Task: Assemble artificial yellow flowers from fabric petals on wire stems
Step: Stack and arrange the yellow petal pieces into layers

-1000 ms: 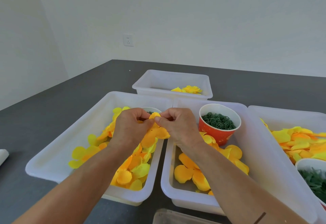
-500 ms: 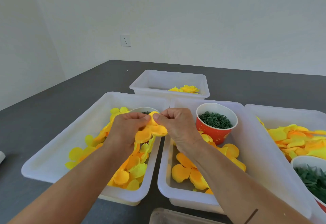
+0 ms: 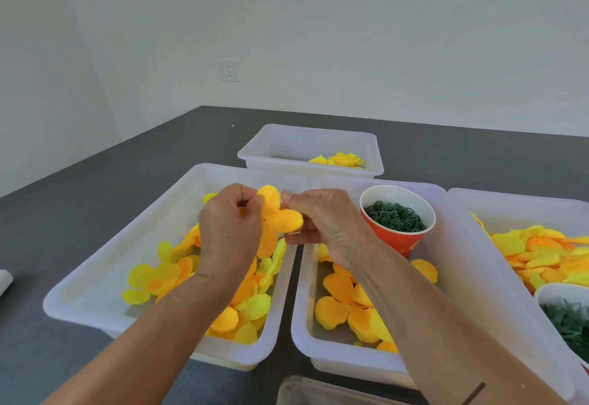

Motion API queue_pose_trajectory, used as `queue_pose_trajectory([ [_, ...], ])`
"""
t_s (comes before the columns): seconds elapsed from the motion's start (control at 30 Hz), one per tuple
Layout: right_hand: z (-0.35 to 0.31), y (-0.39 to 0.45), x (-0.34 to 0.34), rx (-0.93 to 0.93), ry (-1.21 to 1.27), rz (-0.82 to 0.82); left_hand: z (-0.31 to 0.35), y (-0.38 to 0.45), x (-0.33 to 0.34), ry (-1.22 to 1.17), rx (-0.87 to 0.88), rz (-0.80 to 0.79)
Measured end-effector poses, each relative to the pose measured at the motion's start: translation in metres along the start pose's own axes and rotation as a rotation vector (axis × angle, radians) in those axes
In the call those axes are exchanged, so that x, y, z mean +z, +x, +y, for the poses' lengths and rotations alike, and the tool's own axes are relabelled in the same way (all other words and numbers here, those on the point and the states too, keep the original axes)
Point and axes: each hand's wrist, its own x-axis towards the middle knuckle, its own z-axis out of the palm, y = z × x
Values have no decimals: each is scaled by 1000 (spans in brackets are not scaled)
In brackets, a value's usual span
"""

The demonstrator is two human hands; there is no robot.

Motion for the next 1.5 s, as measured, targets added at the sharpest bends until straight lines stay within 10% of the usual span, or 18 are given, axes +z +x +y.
queue_pose_trajectory([
  [0.17, 0, -5, -4, -2, -106, -22, -3, 3, -2, 51, 46, 161],
  [0.5, 7, 0, -7, -200, -250, 36, 4, 3, -10, -437, -311, -317],
  [0.8, 6, 0, -6, -146, 108, -119, 4, 12, -18, -785, -539, -449],
  [0.97, 11, 2, 5, -87, 258, 95, 8, 2, -12, -627, -387, -265],
  [1.3, 12, 1, -1, -540, -667, 231, 7, -4, -2, -60, -3, -162],
  [1.5, 13, 1, -1, -512, -512, 64, 6, 1, -11, -453, -513, -295],
])
